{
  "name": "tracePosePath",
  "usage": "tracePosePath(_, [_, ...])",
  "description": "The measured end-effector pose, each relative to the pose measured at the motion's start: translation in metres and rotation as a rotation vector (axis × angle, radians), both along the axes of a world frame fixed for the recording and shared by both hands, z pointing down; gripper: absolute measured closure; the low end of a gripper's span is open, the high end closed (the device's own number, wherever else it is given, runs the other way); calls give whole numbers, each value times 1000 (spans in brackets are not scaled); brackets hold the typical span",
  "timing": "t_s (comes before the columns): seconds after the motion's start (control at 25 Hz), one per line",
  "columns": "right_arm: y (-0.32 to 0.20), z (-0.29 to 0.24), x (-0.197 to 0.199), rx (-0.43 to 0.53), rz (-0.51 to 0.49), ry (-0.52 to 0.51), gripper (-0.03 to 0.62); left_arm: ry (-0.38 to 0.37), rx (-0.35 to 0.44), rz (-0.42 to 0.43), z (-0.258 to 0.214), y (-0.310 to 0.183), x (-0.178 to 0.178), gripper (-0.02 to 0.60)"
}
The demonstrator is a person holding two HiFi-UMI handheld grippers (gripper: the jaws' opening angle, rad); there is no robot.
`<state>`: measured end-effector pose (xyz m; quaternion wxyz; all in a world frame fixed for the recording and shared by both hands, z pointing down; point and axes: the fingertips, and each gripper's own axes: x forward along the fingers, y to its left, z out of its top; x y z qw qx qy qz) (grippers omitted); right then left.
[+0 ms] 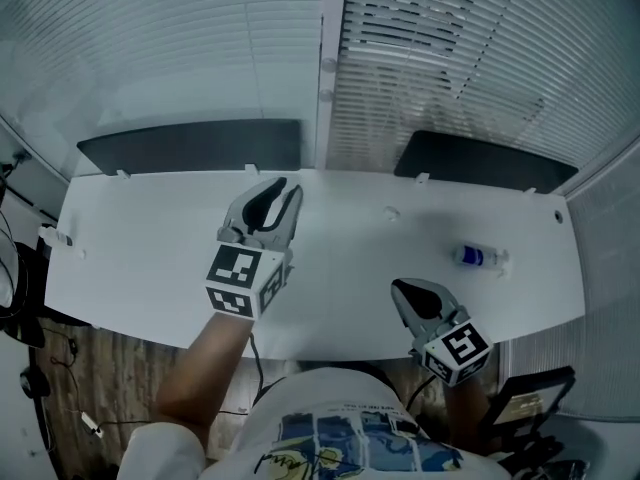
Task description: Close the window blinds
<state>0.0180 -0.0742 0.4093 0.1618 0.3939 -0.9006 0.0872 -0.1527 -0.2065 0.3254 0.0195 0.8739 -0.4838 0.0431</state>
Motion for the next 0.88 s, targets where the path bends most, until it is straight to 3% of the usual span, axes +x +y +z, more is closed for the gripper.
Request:
tracePosePath(0.2, [-5, -11, -5, 5, 25, -21, 592, 0, -11, 56, 3, 27, 0, 579])
tracePosePath(0.36, [-1, -10, -6, 17, 37, -13, 591, -10, -48, 109, 15, 55, 1, 580])
tracePosePath(0.88, [58, -19, -54, 60, 63, -2, 591, 8, -88, 184, 42, 164, -47, 580])
